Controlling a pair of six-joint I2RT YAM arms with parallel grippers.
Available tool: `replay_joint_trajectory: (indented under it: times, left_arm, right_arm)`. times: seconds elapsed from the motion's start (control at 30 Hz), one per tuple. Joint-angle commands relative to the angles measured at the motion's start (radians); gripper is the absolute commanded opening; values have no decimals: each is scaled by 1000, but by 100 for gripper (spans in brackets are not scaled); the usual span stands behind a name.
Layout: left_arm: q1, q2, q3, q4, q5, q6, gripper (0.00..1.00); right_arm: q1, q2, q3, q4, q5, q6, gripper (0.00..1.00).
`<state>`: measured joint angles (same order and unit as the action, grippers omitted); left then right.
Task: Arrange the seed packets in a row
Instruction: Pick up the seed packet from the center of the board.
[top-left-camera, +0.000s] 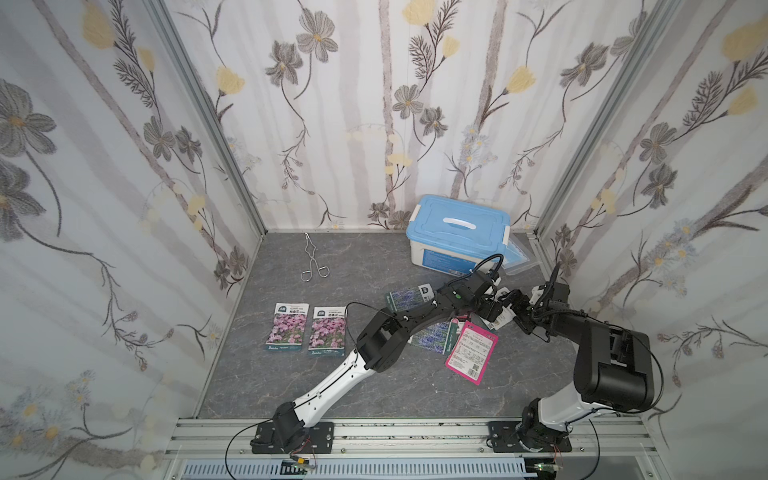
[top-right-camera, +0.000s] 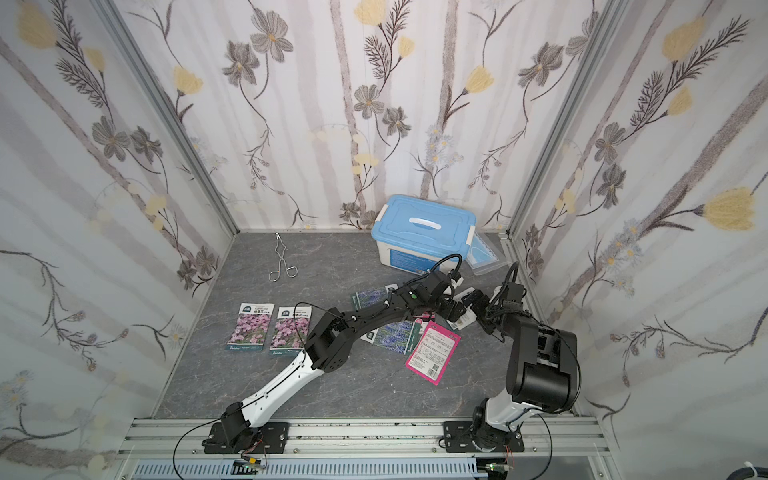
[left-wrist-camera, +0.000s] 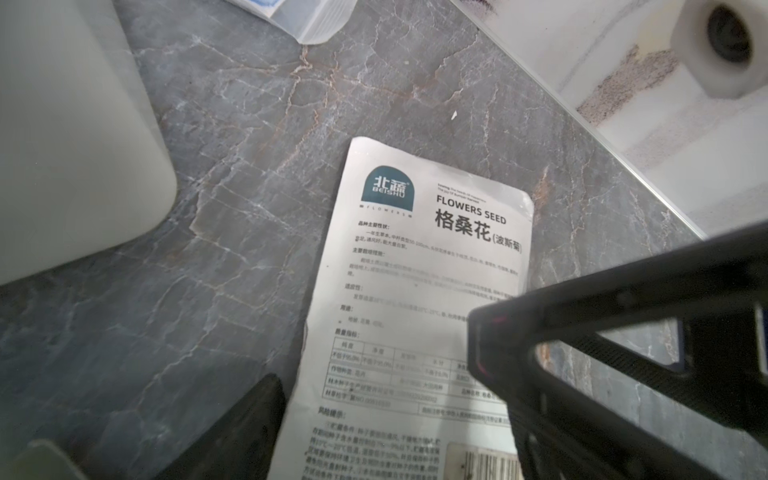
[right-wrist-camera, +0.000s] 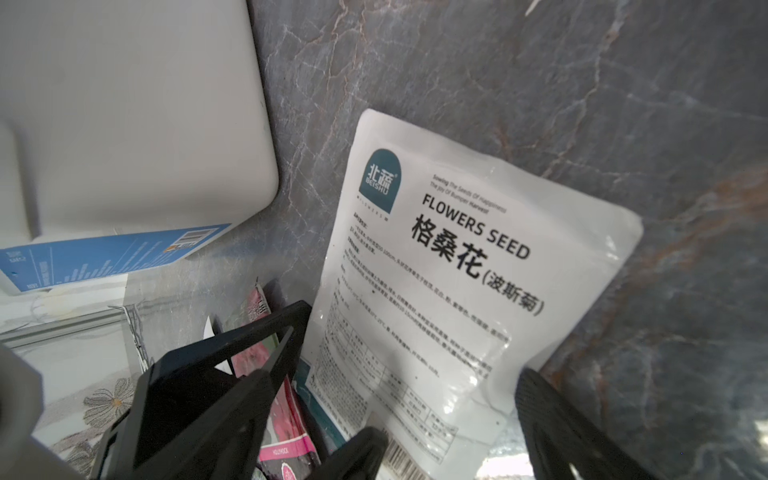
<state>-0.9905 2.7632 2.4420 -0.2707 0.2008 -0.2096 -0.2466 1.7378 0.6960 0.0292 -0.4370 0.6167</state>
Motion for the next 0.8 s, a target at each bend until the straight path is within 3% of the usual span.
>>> replay_joint_trajectory:
  times: [0.0, 0.3, 0.43, 0.6, 0.77]
  left_arm:
    - [1, 16, 6, -84, 59, -11, 80]
    - [2, 18, 8, -96, 122, -15, 59]
    - [1, 18, 8, -99, 130, -17, 55]
    - [2, 17, 8, -97, 133, -17, 49]
    - [1, 16, 8, -98, 131, -18, 48]
  right_arm:
    - [3, 11, -11, -29, -17, 28, 93]
    - [1, 5, -16, -23, -39, 36, 93]
    - [0, 12, -28, -2, -59, 44, 89]
    - [0, 26, -36, 16, -75, 47, 79]
    - [0, 28, -44, 23, -83, 51, 60]
